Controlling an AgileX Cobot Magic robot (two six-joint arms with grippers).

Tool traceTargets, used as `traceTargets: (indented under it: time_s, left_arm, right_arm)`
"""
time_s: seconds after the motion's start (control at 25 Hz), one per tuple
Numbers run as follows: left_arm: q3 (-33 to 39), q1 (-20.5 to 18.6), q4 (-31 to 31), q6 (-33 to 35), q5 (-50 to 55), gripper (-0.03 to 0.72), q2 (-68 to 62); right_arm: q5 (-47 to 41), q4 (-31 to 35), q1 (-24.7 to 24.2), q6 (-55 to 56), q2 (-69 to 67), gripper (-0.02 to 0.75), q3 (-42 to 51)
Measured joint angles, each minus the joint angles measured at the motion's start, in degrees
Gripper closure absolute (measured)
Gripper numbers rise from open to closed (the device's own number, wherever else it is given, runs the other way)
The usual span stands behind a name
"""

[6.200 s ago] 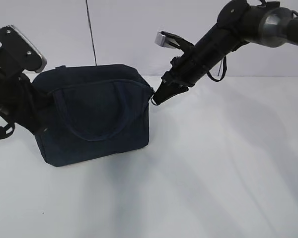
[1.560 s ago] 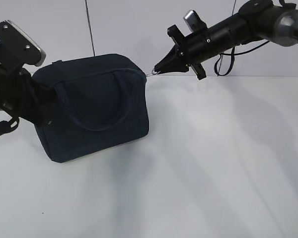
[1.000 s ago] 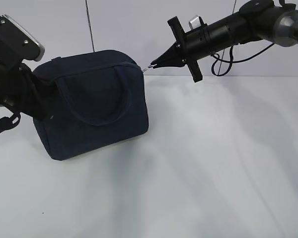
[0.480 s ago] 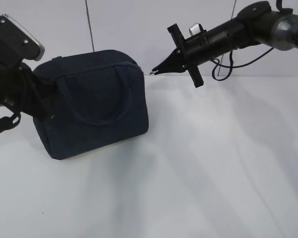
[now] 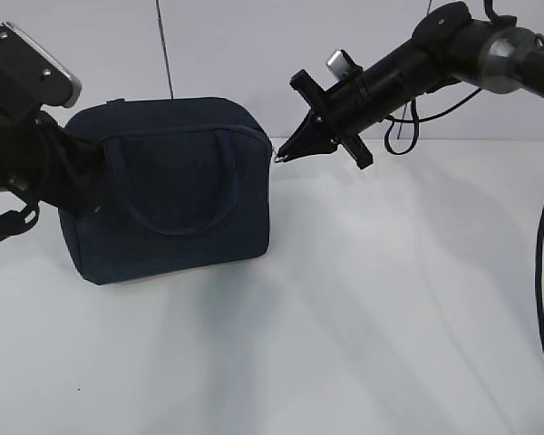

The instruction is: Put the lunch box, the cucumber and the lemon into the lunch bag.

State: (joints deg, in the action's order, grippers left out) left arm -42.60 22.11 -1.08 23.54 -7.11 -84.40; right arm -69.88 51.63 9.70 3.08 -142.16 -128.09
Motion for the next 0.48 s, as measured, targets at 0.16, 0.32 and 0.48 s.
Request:
traceTargets:
  time_s: [0.16, 0.32, 0.48]
  left_arm:
    - [0.0, 0.2, 1.1, 0.0, 0.0, 0.676, 0.0]
    - [0.0, 3.2, 3.1, 0.0, 0.2, 0.676, 0.0]
    - [0.0, 8.9, 4.5, 0.0, 0.5, 0.676, 0.0]
  right_arm:
    - [0.0, -0.7, 0.2, -3.4, 0.0, 0.718, 0.0]
    - [0.0, -1.8, 0.2, -6.4, 0.0, 0.718, -0.4]
    - [1.5, -2.1, 0.2, -7.6, 0.0, 0.718, -0.8]
